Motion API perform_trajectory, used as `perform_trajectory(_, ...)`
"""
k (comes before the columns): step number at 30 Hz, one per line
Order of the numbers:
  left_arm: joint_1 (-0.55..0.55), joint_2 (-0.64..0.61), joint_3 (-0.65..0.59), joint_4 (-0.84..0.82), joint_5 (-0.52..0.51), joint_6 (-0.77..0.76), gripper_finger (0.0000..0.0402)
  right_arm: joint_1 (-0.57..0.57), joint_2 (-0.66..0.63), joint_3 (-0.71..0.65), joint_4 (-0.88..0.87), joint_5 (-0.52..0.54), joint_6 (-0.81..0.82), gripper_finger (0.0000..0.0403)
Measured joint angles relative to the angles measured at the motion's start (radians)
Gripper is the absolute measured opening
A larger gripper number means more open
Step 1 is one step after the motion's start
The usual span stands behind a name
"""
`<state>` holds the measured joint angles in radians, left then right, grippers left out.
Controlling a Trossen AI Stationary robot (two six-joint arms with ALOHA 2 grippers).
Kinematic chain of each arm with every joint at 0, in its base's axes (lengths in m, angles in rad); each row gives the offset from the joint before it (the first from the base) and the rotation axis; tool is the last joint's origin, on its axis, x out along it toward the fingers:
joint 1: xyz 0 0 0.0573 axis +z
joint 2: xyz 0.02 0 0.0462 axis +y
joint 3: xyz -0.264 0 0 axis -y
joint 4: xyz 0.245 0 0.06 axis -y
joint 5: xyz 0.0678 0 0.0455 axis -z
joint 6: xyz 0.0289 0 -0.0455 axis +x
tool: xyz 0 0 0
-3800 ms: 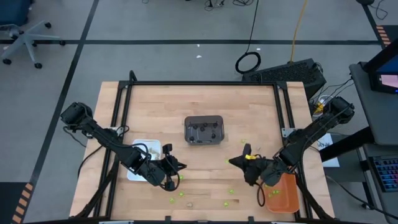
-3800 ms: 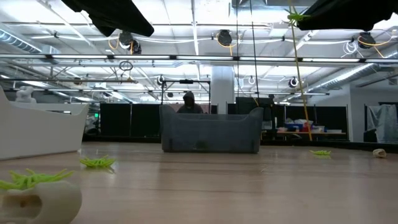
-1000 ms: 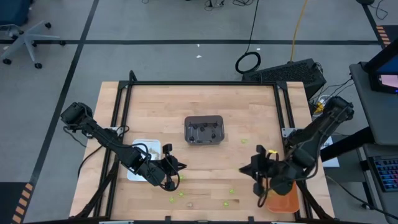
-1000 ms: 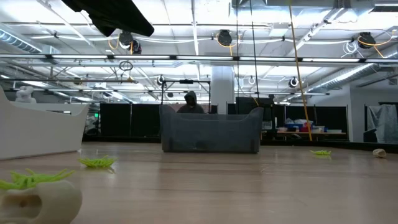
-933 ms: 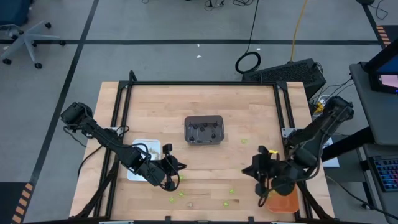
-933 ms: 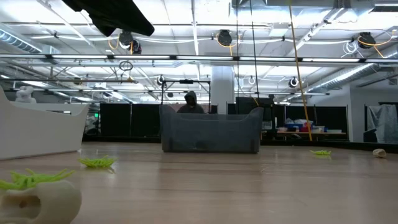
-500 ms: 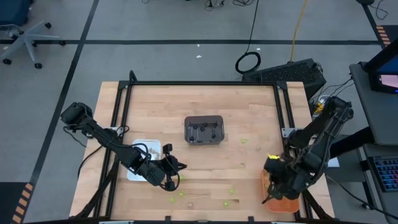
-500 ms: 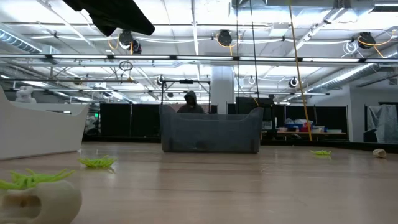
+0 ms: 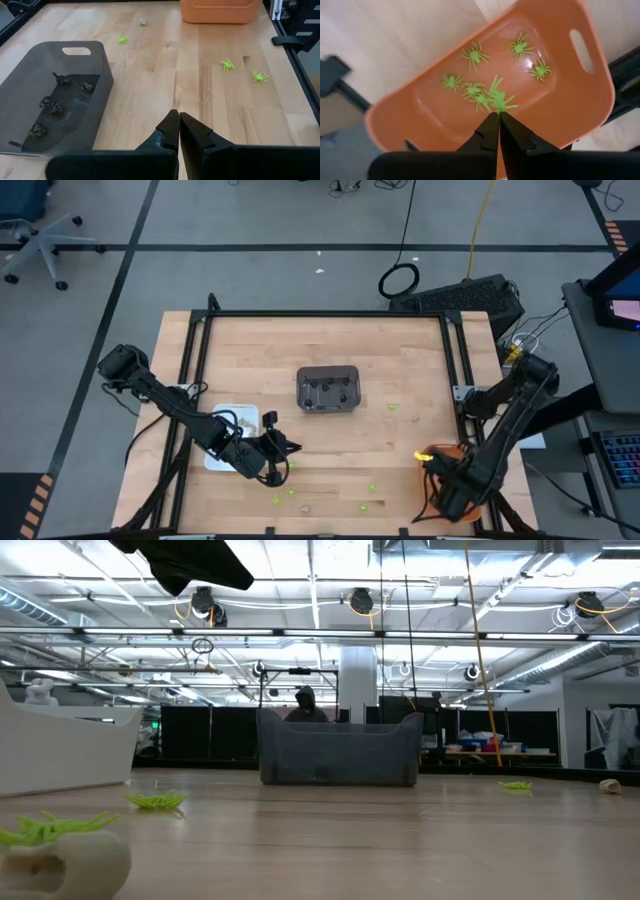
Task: Sort Halloween decoration
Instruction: Put the green spider toy into the orange bin, then put the white skull toy into the white bin
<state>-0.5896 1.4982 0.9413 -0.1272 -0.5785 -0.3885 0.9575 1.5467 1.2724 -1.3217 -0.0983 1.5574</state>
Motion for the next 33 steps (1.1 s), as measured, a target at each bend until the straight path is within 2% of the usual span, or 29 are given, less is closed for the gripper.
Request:
perform_trajectory(8, 0.0, 0.0, 0.0, 0.005, -0.001, 0.0, 0.0013, 0.0, 0.108, -0.001, -0.033, -0.038, -0.001, 0.0012)
perform_trajectory(18, 0.0, 0.002, 0.0, 0.015, -0.002, 0.001, 0.0013, 0.0, 0.128, 0.01, -0.061, -0.031, 0.013, 0.0102)
perform_trajectory(21, 0.0, 0.018, 0.001, 0.014, -0.003, 0.001, 0.0013, 0.0, 0.119, 0.058, -0.08, 0.035, 0.069, 0.0118)
perform_trajectory(27, 0.0, 0.058, 0.001, 0.015, -0.003, 0.0, 0.0013, -0.006, 0.118, 0.167, -0.101, 0.26, 0.107, 0.012)
perform_trajectory(30, 0.0, 0.069, 0.001, 0.026, -0.003, 0.001, 0.0013, -0.037, 0.118, 0.179, -0.094, 0.355, 0.086, 0.0117)
perform_trajectory(33, 0.0, 0.07, 0.001, 0.048, -0.003, 0.001, 0.0013, -0.092, 0.132, 0.179, -0.099, 0.388, 0.017, 0.0117)
